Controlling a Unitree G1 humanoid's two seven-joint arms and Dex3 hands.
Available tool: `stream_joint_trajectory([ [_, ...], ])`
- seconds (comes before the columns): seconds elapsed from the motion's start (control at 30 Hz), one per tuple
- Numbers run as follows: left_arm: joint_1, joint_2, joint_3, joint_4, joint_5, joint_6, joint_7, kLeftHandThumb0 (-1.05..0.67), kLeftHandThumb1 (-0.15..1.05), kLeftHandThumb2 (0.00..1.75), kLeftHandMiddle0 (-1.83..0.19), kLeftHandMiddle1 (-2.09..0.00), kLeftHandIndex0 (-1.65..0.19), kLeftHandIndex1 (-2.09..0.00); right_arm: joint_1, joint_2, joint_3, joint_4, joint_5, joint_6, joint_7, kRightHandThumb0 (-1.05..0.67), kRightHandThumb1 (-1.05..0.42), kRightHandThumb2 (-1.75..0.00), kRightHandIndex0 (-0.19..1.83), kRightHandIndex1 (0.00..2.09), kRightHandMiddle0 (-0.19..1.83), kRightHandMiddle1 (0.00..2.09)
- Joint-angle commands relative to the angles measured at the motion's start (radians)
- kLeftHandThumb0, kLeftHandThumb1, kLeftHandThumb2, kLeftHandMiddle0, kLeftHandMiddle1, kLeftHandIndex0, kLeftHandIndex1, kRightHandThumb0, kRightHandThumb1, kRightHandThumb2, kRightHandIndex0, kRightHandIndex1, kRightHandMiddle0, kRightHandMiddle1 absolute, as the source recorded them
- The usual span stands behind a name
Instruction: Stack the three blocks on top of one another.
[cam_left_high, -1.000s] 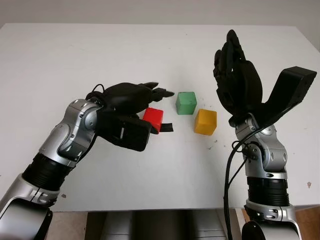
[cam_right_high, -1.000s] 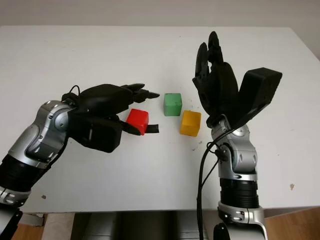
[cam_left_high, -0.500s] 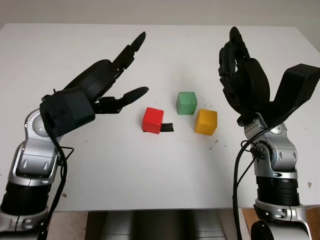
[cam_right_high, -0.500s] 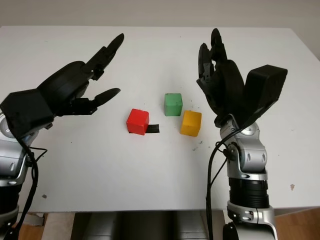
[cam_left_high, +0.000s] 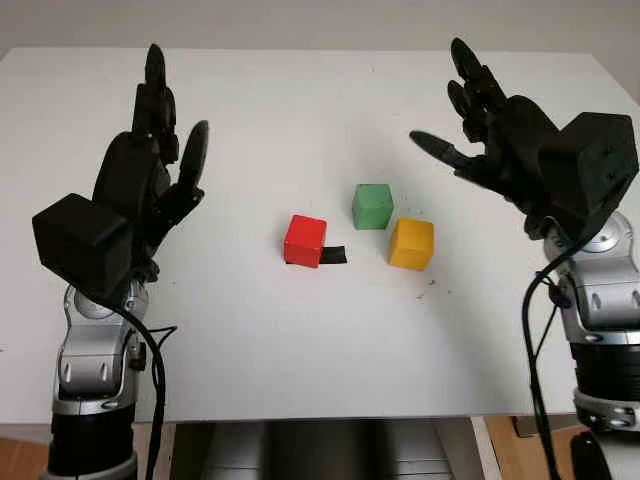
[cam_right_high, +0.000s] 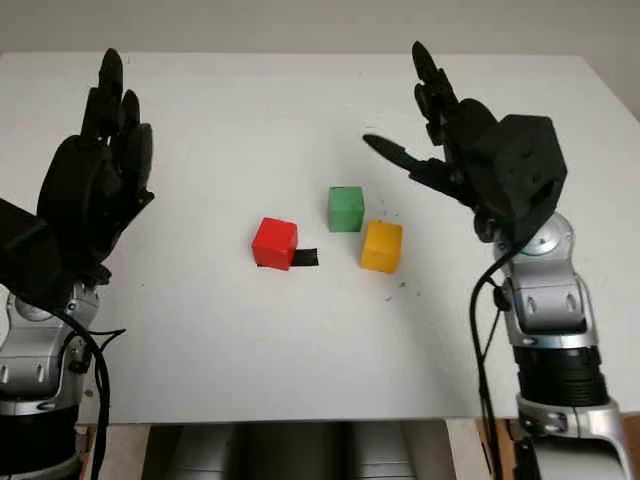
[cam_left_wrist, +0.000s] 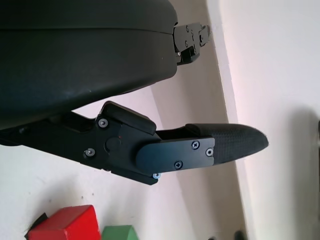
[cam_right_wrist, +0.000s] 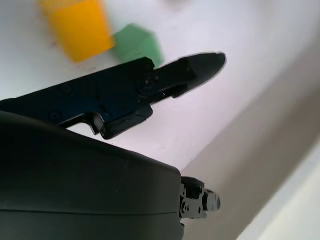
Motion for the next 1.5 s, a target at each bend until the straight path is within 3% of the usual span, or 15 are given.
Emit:
stream_joint_trajectory([
  [0.0,0.025,-0.014,0.009,0.013,-0.011,-0.024,0.015,-0.80,1.05,0.51,0.19,0.00,0.19,-0.01,0.003,-0.070,0.021,-0.045,-0.051,0.012,0.030,-0.65,-0.87,-0.04,0.22,0.16,0.23,0.12],
  [0.17,0.052,-0.017,0.012,0.009,-0.031,-0.034,0.024,-0.80,1.05,0.53,0.19,0.00,0.19,0.00,0.063,-0.175,0.057,-0.157,-0.179,0.059,0.106,-0.69,-0.86,-0.05,0.17,0.10,0.24,0.07],
  [0.4,0.053,-0.013,0.006,0.013,-0.028,-0.053,0.041,-0.78,1.05,0.55,0.19,0.00,0.19,0.00,0.156,-0.206,0.063,-0.290,-0.306,0.083,0.123,-0.72,-0.86,-0.06,0.15,0.07,0.25,0.07],
  [0.77,0.043,-0.016,-0.006,0.011,-0.023,-0.034,0.062,-0.79,1.05,0.46,0.19,-0.02,0.19,-0.02,0.264,-0.174,0.092,-0.358,-0.441,0.019,0.086,-0.74,-0.90,-0.06,0.15,0.06,0.30,0.07],
  [1.13,0.050,-0.001,-0.022,-0.006,-0.011,-0.018,0.054,-0.79,1.05,0.45,0.19,0.00,0.19,0.00,0.265,-0.077,0.209,-0.223,-0.624,-0.051,-0.065,-0.77,-0.95,-0.07,0.20,0.07,0.32,0.06],
  [1.47,0.057,-0.004,-0.021,-0.009,-0.012,-0.036,0.057,-0.79,1.05,0.42,0.19,-0.01,0.19,0.00,0.264,-0.050,0.210,-0.161,-0.627,-0.090,-0.070,-0.75,-0.94,-0.05,0.19,0.06,0.37,0.07],
])
